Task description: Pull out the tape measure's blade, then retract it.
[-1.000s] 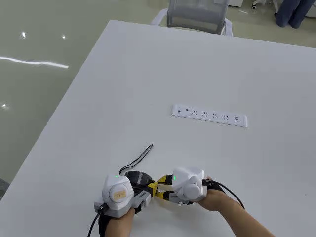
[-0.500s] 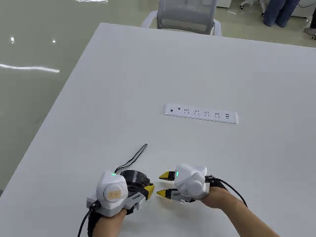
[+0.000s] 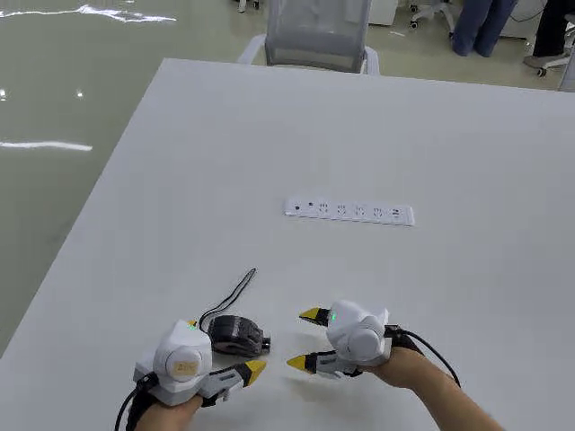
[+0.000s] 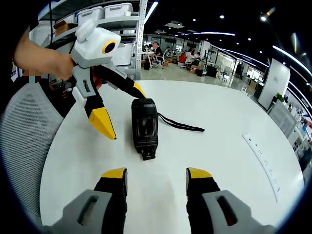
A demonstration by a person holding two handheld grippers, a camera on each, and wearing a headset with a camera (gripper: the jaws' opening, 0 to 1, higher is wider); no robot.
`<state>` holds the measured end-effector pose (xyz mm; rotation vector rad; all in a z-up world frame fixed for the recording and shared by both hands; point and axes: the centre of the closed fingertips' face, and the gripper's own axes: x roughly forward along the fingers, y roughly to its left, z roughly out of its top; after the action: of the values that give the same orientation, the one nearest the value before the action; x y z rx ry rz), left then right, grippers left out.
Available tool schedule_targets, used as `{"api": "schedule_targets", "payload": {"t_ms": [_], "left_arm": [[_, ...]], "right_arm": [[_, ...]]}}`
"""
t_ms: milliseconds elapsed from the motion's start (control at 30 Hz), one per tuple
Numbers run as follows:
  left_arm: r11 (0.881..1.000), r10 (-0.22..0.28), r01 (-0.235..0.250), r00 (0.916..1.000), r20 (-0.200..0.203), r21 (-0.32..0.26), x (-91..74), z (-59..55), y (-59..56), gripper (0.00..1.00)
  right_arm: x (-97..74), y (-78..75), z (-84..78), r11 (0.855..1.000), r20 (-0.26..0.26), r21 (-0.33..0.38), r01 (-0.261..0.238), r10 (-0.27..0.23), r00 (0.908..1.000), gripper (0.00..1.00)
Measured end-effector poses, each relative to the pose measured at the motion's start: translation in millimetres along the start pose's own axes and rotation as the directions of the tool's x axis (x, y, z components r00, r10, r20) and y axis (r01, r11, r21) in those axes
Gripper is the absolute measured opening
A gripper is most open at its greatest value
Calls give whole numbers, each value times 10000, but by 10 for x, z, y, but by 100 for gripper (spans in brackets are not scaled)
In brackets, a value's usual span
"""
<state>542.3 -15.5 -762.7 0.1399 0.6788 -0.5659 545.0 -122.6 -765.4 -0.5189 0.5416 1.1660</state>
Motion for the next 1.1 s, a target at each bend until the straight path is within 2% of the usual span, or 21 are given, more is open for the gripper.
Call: {"api": "schedule_targets", "payload": {"t_ms": [300,433,567,667,867,1100], "left_arm": [[9958,-399,406,9992,-99,821,-144,25,26,87],[9933,-430,430,9991,-26,1070,-200,55,74,87],[9893,-546,543,9985,-16,1354,-257,84,76,87],[9866,-726,700,9973,124,1471,-304,104,68,87],[9813,-1031,991,9945,158,1651,-377,84,39,90],[9786,-1017,966,9946,189,1817,-457,84,71,92]], "right_arm": [[-236,-13,4,9944,348,853,622,-654,9973,58],[-326,4,-28,9915,314,1041,781,-818,9962,64],[-399,13,-76,9879,277,1211,973,-1014,9945,70],[-473,28,-99,9833,326,1490,1047,-1107,9933,73],[-604,71,-151,9765,292,1791,1198,-1270,9915,80],[-773,75,-284,9616,209,2209,1629,-1717,9849,84]]}}
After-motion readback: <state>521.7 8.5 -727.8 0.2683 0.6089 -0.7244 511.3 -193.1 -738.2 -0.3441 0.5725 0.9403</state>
